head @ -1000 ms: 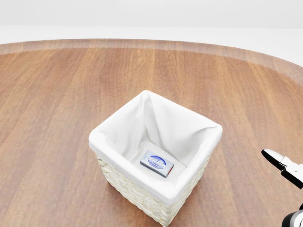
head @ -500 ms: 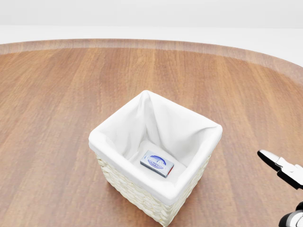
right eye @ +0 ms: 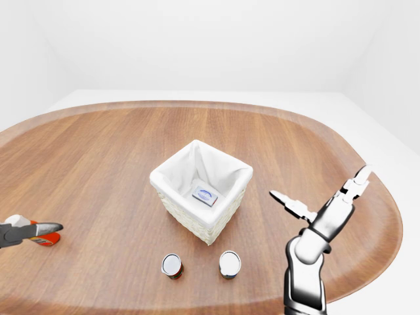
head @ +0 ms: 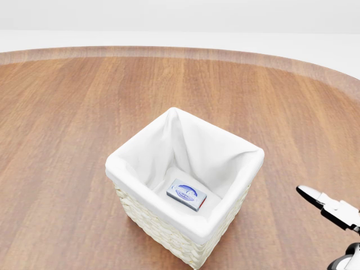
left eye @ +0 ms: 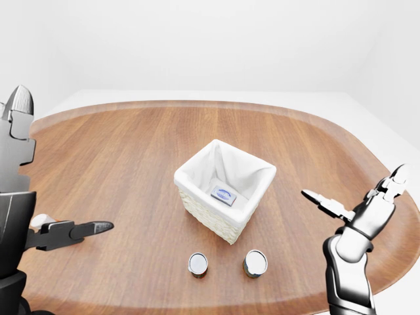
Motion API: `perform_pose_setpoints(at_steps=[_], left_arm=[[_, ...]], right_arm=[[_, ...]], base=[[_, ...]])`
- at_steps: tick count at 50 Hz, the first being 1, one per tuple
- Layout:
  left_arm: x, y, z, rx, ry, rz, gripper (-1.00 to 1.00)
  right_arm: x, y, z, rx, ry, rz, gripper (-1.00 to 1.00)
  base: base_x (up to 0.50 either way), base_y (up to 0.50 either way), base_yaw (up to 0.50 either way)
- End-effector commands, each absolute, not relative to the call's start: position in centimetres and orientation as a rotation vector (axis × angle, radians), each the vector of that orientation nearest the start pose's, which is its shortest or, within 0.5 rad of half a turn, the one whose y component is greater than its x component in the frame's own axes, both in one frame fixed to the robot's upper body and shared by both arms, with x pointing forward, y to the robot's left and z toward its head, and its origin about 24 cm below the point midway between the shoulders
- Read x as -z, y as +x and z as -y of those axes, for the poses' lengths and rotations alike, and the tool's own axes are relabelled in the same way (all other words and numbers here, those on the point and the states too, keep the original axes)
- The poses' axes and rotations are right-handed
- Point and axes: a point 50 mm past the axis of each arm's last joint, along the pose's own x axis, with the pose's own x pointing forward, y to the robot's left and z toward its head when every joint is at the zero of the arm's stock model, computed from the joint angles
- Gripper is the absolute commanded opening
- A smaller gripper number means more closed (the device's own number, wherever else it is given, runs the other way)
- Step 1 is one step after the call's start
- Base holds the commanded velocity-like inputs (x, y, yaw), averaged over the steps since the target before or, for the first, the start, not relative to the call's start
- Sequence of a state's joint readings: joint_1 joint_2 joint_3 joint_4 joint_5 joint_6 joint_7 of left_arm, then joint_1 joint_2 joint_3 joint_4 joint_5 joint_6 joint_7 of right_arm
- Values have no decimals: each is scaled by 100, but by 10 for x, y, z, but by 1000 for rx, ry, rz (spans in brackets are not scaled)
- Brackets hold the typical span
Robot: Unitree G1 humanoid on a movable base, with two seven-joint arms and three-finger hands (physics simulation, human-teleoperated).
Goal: Pick up the alphabet soup and the cream cheese box, and put them in the basket.
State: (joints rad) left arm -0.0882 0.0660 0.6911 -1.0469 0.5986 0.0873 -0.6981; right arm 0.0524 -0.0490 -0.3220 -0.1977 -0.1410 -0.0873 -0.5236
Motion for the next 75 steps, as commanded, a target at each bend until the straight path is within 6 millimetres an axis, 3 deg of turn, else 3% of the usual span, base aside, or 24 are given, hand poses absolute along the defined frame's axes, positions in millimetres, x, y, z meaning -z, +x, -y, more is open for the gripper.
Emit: perform_pose_setpoints(at_steps=[1, 6, 10, 26, 53, 62, 71, 75], left_arm=[[-242, 141, -227, -332, 1031, 476, 100], [-239, 141, -227, -317, 1020, 467, 100], [-239, 141, -227, -314, 1022, 467, 100], [-238, 142, -225, -311, 1036, 457, 100], [-238, 141, -227, -324, 1031, 448, 100], [-237, 141, -227, -322, 1033, 448, 100], [-237, 141, -226, -321, 1038, 447, 100], [-237, 141, -226, -317, 1042, 447, 100]], right_arm=[[-86, 213, 254, 833, -239, 256, 100], [-87, 204, 257, 860, -178, 259, 100], [-77, 207, 253, 773, -246, 205, 100], [-70, 208, 248, 625, -389, 149, 100], [-69, 199, 214, 320, -427, 117, 100], [-67, 196, 212, 254, -420, 97, 100], [-69, 191, 220, 296, -388, 101, 100], [-53, 185, 222, 262, -406, 19, 100]], base=[[0, 0, 0], [0, 0, 0], [0, 0, 0], [0, 0, 0], [0, 0, 0], [0, 0, 0], [0, 0, 0], [0, 0, 0]])
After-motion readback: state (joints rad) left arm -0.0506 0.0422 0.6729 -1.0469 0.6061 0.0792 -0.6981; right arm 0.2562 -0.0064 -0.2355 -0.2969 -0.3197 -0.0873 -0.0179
